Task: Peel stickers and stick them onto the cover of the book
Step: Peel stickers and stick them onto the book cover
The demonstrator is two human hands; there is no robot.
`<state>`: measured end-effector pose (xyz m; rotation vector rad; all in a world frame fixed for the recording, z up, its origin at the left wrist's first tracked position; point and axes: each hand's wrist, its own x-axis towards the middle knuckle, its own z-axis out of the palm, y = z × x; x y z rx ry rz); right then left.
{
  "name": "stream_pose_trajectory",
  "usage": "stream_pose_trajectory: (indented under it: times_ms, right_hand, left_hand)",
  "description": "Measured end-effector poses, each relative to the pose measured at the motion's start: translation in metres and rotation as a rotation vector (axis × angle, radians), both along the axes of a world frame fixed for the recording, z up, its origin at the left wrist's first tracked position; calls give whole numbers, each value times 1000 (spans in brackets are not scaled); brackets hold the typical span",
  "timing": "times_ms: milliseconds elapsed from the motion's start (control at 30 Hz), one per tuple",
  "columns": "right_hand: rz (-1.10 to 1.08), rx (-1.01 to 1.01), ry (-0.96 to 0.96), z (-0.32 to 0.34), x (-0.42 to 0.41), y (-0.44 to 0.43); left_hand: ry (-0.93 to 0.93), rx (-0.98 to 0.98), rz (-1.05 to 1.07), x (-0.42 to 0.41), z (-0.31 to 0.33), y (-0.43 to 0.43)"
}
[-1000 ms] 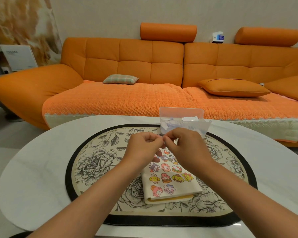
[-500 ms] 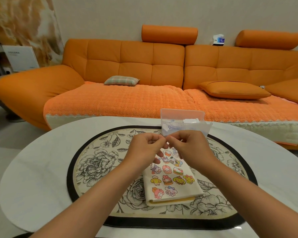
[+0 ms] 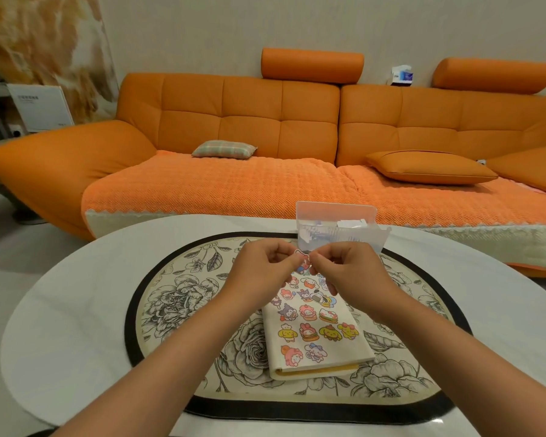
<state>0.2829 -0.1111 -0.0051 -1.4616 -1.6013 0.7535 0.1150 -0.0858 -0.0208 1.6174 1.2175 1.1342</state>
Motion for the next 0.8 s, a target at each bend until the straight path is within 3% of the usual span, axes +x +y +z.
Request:
stream_pose_trajectory:
  times_ms: [267, 800]
  right_hand:
    - [44, 82, -168, -3, 2, 1]
    - [38, -15, 140, 5, 3, 1]
  left_hand:
    - [29, 50, -12, 5, -5, -1]
    - [-74, 59, 59, 4, -4, -2]
